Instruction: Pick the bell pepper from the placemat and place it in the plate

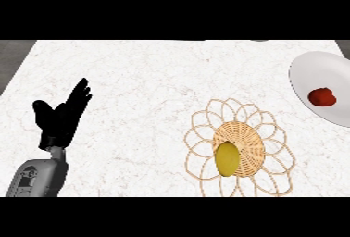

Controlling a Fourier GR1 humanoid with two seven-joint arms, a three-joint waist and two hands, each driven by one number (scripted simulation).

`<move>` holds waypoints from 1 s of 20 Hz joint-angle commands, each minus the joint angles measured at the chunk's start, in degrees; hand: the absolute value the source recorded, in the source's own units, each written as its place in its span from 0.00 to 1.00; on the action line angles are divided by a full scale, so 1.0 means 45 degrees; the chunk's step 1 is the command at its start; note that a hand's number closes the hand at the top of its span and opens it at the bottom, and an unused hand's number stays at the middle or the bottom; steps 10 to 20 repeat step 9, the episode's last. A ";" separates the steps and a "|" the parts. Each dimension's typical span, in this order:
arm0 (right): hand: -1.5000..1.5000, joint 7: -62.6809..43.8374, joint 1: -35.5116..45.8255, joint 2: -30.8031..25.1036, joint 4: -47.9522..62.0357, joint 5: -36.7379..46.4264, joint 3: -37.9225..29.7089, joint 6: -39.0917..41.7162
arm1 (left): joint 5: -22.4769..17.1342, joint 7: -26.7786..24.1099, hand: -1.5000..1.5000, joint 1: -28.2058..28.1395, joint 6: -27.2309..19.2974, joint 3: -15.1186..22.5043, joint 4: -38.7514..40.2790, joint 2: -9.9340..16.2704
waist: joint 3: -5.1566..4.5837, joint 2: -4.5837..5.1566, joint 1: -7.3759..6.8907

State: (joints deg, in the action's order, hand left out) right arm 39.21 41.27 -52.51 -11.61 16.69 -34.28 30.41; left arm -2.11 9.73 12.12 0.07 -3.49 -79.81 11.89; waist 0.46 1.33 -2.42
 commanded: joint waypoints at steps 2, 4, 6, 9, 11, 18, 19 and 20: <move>0.00 0.1390 -0.0492 -0.0166 0.0049 -0.0134 -0.0043 0.1318 | -0.0072 0.0085 0.50 0.0067 0.0092 -0.0011 -0.0059 -0.0004 | 0.0011 0.0010 -0.0054; 0.00 0.1237 -0.0659 -0.0398 0.0032 0.0003 0.0093 0.1106 | 0.0063 -0.0333 0.50 -0.0367 0.0195 0.0184 -0.0182 -0.0065 | 0.0031 0.0058 -0.0226; 0.00 0.1619 -0.1011 -0.0437 -0.0080 0.0132 0.0304 0.1362 | 0.0081 -0.0139 0.50 -0.0297 0.0141 0.0051 -0.0243 0.0093 | 0.0015 -0.0015 -0.0063; 0.00 0.1316 -0.0794 -0.0627 -0.0077 0.0060 0.0283 0.1257 | -0.0075 -0.0074 0.50 -0.0068 0.0147 0.0016 -0.0131 -0.0059 | 0.0025 0.0042 -0.0126; 0.00 0.1316 -0.0794 -0.0627 -0.0077 0.0060 0.0283 0.1257 | -0.0075 -0.0074 0.50 -0.0068 0.0147 0.0016 -0.0131 -0.0059 | 0.0025 0.0042 -0.0126; 0.00 0.1316 -0.0794 -0.0627 -0.0077 0.0060 0.0283 0.1257 | -0.0075 -0.0074 0.50 -0.0068 0.0147 0.0016 -0.0131 -0.0059 | 0.0025 0.0042 -0.0126; 0.00 0.1316 -0.0794 -0.0627 -0.0077 0.0060 0.0283 0.1257 | -0.0075 -0.0074 0.50 -0.0068 0.0147 0.0016 -0.0131 -0.0059 | 0.0025 0.0042 -0.0126; 0.00 0.1316 -0.0794 -0.0627 -0.0077 0.0060 0.0283 0.1257 | -0.0075 -0.0074 0.50 -0.0068 0.0147 0.0016 -0.0131 -0.0059 | 0.0025 0.0042 -0.0126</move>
